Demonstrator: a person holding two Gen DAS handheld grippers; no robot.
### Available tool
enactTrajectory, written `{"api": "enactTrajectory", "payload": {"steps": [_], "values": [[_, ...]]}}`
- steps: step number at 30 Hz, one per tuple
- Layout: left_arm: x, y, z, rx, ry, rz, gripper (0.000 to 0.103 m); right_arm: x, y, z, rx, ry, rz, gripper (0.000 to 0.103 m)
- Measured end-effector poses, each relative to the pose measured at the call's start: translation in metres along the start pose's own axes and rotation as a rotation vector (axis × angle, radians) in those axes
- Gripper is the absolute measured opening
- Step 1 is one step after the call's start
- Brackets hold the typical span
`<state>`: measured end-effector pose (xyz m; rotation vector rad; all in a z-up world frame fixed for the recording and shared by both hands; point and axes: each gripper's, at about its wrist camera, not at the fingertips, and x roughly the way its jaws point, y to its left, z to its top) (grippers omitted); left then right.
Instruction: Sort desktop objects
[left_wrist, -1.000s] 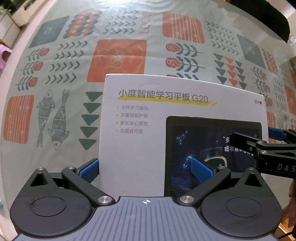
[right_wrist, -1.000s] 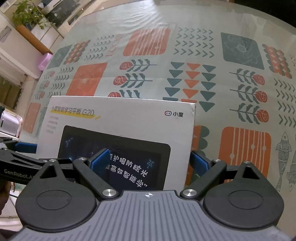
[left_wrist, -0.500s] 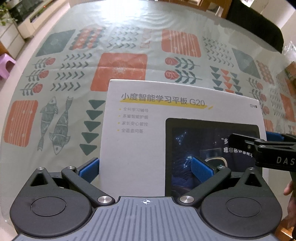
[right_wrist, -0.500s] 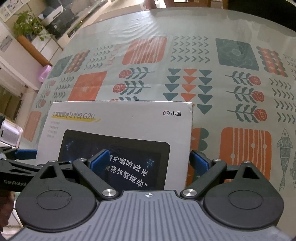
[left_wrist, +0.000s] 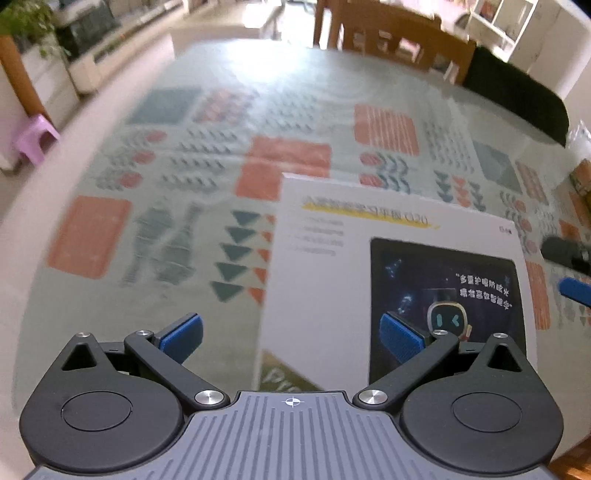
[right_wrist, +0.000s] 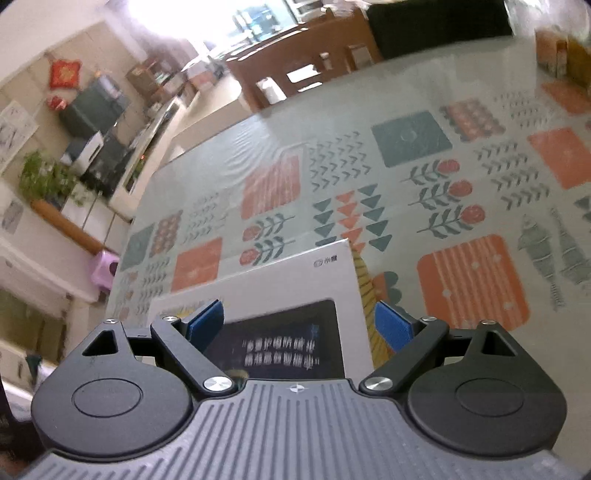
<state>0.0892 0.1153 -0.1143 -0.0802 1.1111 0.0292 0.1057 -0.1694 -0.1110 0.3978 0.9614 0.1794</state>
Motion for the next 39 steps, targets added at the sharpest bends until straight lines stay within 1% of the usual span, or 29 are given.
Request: {"api": "enactTrajectory", "payload": {"steps": [3,5,7,9,12,14,16,19,21,23,24,27,32,36,39], "values": [[-0.025,-0.003,-0.008,0.041,-0.071,0.042,0.103,-0.02,0.015,-0.013,-0.119,-0.022,-0.053,0.103],[-0.039,-0.005,-0.014,0.074,-0.098,0.051,0.103,-0.034,0.029,-0.025,-0.213,-0.042,-0.096,0.103],[-0.053,-0.007,-0.021,0.091,-0.096,0.05,0.103,-0.049,0.042,-0.038,-0.281,-0.053,-0.121,0.103],[-0.065,-0.006,-0.026,0.08,-0.083,0.029,0.103,-0.063,0.053,-0.046,-0.307,-0.046,-0.149,0.103],[-0.077,-0.005,-0.031,0.063,-0.046,-0.007,0.103,-0.082,0.073,-0.054,-0.372,-0.035,-0.247,0.103],[-0.086,-0.006,-0.034,0.057,-0.027,-0.029,0.103,-0.095,0.083,-0.059,-0.402,-0.049,-0.272,0.103],[-0.094,-0.007,-0.038,0.061,-0.015,-0.041,0.103,-0.109,0.091,-0.062,-0.394,-0.056,-0.273,0.103],[-0.106,-0.009,-0.044,0.069,-0.004,-0.046,0.103,-0.121,0.096,-0.063,-0.336,-0.022,-0.253,0.103],[-0.113,-0.012,-0.046,0.077,0.007,-0.023,0.103,-0.124,0.097,-0.063,-0.295,0.003,-0.259,0.103],[-0.117,-0.015,-0.048,0.089,0.035,0.001,0.103,-0.128,0.096,-0.062,-0.275,0.018,-0.27,0.103],[-0.12,-0.016,-0.049,0.093,0.048,0.0,0.103,-0.13,0.096,-0.063,-0.272,0.026,-0.278,0.103],[-0.127,-0.019,-0.051,0.095,0.068,-0.034,0.103,-0.137,0.099,-0.063,-0.278,0.044,-0.295,0.103],[-0.14,-0.027,-0.054,0.124,0.076,-0.062,0.103,-0.148,0.106,-0.065,-0.304,0.053,-0.311,0.103],[-0.145,-0.03,-0.056,0.115,0.097,-0.09,0.103,-0.155,0.109,-0.065,-0.296,0.054,-0.295,0.103],[-0.15,-0.035,-0.057,0.123,0.09,-0.085,0.103,-0.159,0.109,-0.065,-0.286,0.056,-0.278,0.103]]}}
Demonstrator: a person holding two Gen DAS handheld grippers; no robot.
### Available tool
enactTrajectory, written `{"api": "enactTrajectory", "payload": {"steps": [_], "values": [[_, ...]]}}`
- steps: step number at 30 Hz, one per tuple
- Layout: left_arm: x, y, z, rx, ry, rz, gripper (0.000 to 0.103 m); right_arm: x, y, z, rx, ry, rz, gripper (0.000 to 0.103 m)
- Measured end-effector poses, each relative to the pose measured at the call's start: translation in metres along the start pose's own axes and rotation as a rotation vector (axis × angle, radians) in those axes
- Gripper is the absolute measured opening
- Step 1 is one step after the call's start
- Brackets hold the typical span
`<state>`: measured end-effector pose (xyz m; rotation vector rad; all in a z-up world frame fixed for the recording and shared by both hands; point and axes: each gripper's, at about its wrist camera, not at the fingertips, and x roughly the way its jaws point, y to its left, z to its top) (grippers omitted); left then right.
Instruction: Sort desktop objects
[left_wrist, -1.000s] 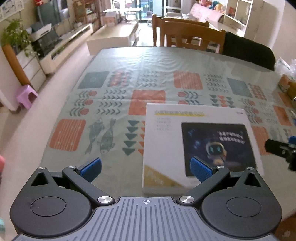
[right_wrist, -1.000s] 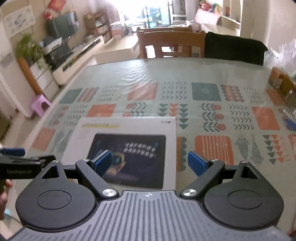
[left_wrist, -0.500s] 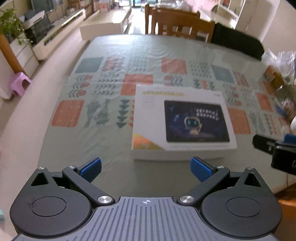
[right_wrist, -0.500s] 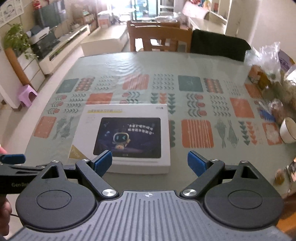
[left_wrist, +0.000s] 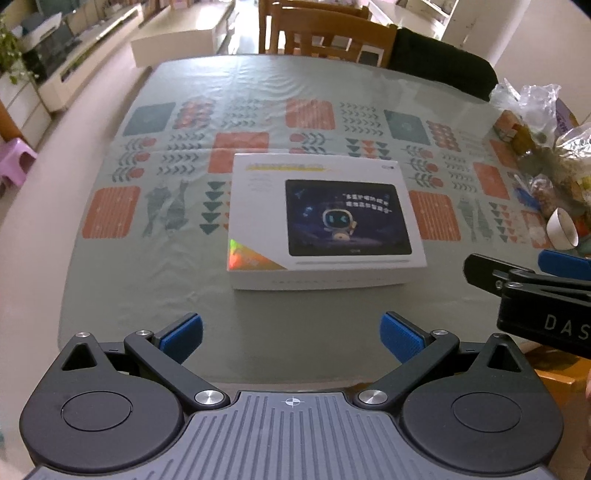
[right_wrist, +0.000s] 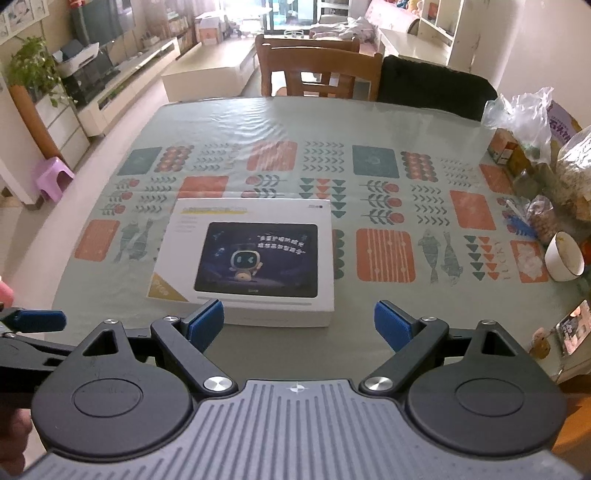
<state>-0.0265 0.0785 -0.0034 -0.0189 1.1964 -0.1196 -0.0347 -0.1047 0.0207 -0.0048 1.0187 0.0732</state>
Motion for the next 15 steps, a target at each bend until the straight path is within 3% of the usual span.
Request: {"api": "enactTrajectory", "payload": {"steps": [7,15], "values": [[-0.001,-0.006,-0.001,-0.01,0.004,0.025,0.103,-0.006,-0.006,0.002,0.025,0.002,0.049,0.103],[0.001,-0.015,-0.002,0.006,0.0,0.053,0.103,0.001,-0.009,0.004,0.01,0.012,0.048,0.103]]}}
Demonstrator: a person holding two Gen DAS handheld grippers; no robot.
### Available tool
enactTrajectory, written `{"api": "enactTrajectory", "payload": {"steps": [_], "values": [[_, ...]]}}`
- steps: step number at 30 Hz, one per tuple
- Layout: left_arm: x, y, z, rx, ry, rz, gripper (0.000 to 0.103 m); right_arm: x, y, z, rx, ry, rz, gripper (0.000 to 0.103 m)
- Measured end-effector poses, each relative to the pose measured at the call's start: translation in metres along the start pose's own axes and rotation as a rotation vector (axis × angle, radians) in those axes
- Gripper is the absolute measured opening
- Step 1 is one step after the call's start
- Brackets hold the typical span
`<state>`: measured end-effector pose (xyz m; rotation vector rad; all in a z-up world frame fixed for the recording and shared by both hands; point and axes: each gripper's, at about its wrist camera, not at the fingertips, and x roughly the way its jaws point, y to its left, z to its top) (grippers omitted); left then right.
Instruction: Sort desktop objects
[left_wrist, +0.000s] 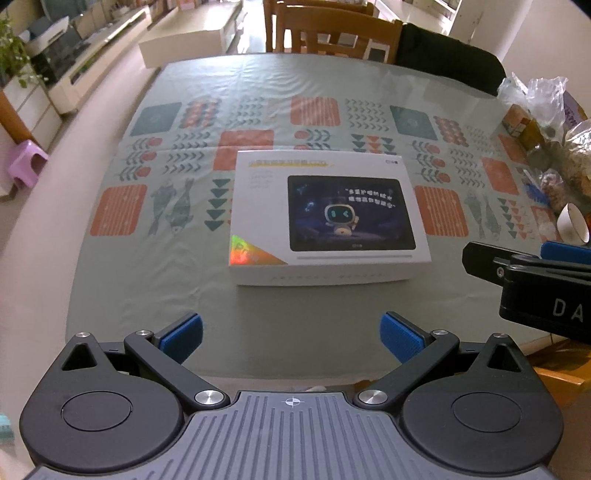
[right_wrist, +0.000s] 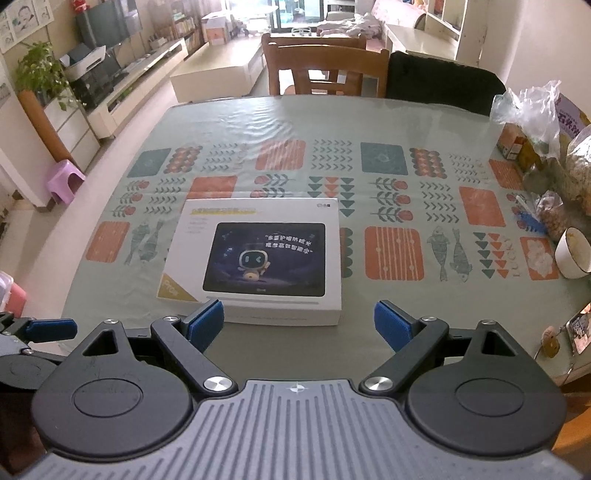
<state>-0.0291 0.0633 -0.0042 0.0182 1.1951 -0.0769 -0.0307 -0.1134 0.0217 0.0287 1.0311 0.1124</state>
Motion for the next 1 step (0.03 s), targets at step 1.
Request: {"api": "enactTrajectory", "payload": {"steps": [1], "values": [[-0.0003,-0.0008,0.0005,0.002,-0.002,0.0,0.103,0.0008,-0.0005,0.0005,0.001,0.001,0.004,0.103]]}}
